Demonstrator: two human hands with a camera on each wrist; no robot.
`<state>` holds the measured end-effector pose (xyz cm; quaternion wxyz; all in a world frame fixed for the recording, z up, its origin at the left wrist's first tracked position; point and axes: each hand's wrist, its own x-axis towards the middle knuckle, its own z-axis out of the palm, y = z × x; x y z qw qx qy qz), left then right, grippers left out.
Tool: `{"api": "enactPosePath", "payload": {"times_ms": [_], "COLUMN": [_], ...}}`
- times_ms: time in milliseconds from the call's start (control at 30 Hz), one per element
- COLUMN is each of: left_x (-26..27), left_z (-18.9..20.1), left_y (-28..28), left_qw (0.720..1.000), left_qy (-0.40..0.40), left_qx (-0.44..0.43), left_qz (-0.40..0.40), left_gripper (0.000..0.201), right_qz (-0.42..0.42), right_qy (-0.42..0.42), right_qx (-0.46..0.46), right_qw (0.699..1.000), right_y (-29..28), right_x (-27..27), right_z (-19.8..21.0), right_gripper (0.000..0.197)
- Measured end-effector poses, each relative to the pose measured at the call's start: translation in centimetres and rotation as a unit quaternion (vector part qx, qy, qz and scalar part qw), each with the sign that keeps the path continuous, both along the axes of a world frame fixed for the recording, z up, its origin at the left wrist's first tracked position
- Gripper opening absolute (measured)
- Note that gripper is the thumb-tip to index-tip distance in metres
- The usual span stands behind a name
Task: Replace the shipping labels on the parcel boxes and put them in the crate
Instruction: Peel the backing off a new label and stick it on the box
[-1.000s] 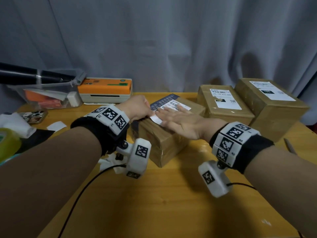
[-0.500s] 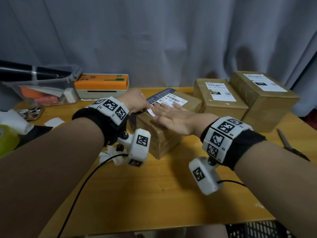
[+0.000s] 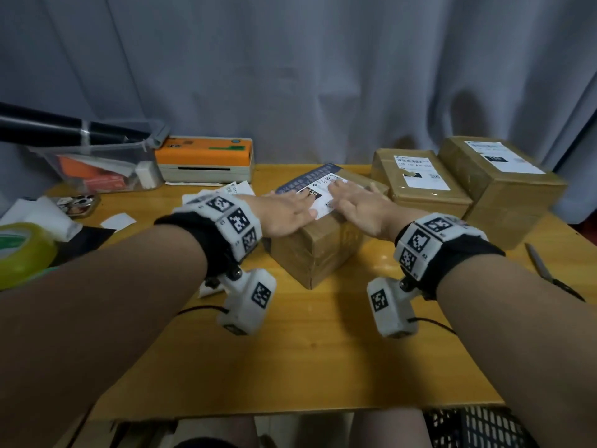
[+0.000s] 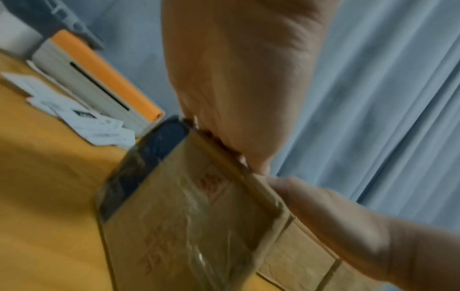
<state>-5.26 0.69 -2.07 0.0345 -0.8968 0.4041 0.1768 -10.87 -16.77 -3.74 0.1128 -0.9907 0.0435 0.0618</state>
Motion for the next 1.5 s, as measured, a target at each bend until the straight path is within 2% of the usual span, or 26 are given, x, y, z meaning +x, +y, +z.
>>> {"api": "enactPosePath", "payload": {"times_ms": [100, 233, 300, 367, 467, 533, 567, 700, 800, 867, 967, 1167, 1233, 1333, 1433, 1500], "left_x": [0.1, -0.6, -1.2, -1.3, -0.3, 0.9, 1.2, 2.6, 3.3, 4.2, 5.2, 5.2, 5.3, 5.6, 5.9, 5.4], "left_z": [1.9, 2.4, 2.4, 2.8, 3.3, 2.9, 2.6, 1.1, 1.4, 1.7, 1.7, 1.1, 0.9, 0.5, 0.3, 0.5], "left_y": [2.2, 3.2, 2.4, 1.9, 2.3, 2.7, 2.7, 1.2, 0.6, 0.7, 1.4, 2.1, 2.1, 2.2, 2.2, 2.4], "left_qw": [1.000, 0.999, 0.999, 0.999, 0.990, 0.971, 0.968, 0.988, 0.988, 0.987, 0.982, 0.986, 0.984, 0.978, 0.976, 0.973], "left_qy": [0.027, 0.019, 0.017, 0.039, 0.059, 0.007, -0.011, -0.031, 0.005, 0.030, 0.076, 0.059, 0.066, 0.092, 0.102, 0.117], "left_qx": [0.005, -0.001, -0.005, -0.014, -0.124, -0.222, -0.229, -0.128, -0.121, -0.111, -0.110, -0.091, -0.094, -0.123, -0.129, -0.135], "left_qz": [0.000, -0.031, -0.043, -0.033, 0.034, 0.090, 0.098, 0.081, 0.100, 0.109, 0.132, 0.129, 0.135, 0.142, 0.143, 0.147], "left_gripper": [0.060, 0.053, 0.050, 0.049, 0.039, 0.023, 0.018, 0.021, 0.028, 0.039, 0.051, 0.051, 0.051, 0.051, 0.051, 0.051], "right_qz": [-0.027, -0.035, -0.002, 0.069, 0.123, 0.124, 0.125, 0.131, 0.142, 0.176, 0.190, 0.056, 0.019, 0.045, 0.089, 0.058], "right_qy": [0.004, 0.004, 0.002, 0.000, -0.002, 0.011, 0.015, 0.005, -0.001, 0.013, 0.032, 0.022, 0.006, 0.001, 0.010, 0.006], "right_qx": [-0.007, -0.024, -0.033, -0.012, 0.048, 0.074, 0.079, 0.129, 0.199, 0.176, 0.095, -0.022, -0.049, -0.053, -0.037, -0.046], "right_qw": [1.000, 0.999, 0.999, 0.998, 0.991, 0.989, 0.989, 0.983, 0.970, 0.969, 0.977, 0.998, 0.999, 0.998, 0.995, 0.997], "right_y": [-0.9, -0.5, 0.6, 2.0, 3.5, 3.6, 3.5, 2.6, 2.7, 3.0, 2.8, -1.3, -1.1, 1.8, 2.5, 0.9], "right_x": [-0.2, 0.0, -0.3, -1.0, -2.2, -2.6, -2.6, -1.9, -1.4, -1.1, 0.0, 2.2, 2.6, 2.2, 1.3, 1.3], "right_z": [0.4, 0.4, 0.4, 0.2, 0.2, 0.6, 0.8, 0.9, 0.8, 0.6, 0.5, 0.8, 0.8, 0.6, 0.1, 0.1], "right_gripper": [0.052, 0.053, 0.053, 0.053, 0.049, 0.048, 0.049, 0.045, 0.048, 0.042, 0.044, 0.054, 0.058, 0.061, 0.054, 0.054]}}
